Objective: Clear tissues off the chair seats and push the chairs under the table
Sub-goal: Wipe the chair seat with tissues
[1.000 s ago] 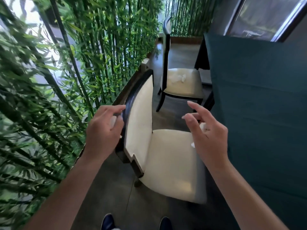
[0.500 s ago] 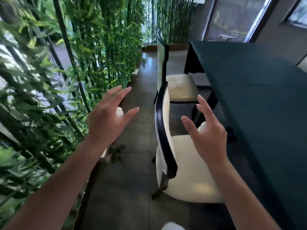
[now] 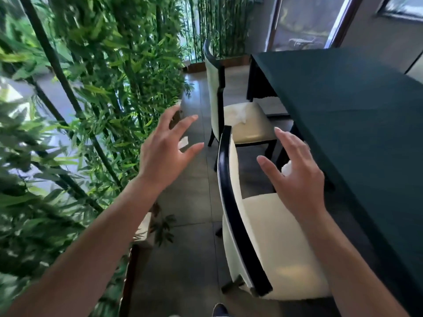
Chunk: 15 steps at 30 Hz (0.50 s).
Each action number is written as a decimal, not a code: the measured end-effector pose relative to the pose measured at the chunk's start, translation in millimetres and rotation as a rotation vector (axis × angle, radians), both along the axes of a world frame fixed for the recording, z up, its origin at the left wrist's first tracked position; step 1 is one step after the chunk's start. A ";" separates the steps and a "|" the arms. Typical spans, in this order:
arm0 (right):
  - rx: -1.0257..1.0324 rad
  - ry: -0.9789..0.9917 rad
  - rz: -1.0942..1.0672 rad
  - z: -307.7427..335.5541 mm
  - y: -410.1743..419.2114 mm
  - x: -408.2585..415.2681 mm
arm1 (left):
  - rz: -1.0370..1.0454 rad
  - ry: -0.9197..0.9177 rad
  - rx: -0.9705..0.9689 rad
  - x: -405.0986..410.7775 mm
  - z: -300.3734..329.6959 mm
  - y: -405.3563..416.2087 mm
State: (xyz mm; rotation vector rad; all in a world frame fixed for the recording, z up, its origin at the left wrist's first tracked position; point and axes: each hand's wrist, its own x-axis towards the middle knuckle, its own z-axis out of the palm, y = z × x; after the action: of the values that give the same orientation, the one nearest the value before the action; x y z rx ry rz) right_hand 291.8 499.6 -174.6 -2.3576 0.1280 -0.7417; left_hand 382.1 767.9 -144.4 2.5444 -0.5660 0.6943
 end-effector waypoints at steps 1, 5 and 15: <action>-0.010 0.002 -0.015 -0.3 -1.2 5.3 | -0.005 0.001 0.001 11.2 0.9 -2.5; -0.085 0.025 -0.112 -6.1 -14.5 27.3 | -0.055 -0.011 0.017 60.2 -2.8 -20.2; -0.177 0.045 -0.368 -16.2 -12.8 110.7 | -0.381 0.008 -0.008 208.3 -34.3 -62.5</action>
State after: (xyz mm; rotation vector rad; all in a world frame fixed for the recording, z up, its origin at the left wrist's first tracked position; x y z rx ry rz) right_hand 402.5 486.8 -190.8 -2.5526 0.5482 -0.9030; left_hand 590.4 705.4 -178.6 2.3322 -1.0068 0.5443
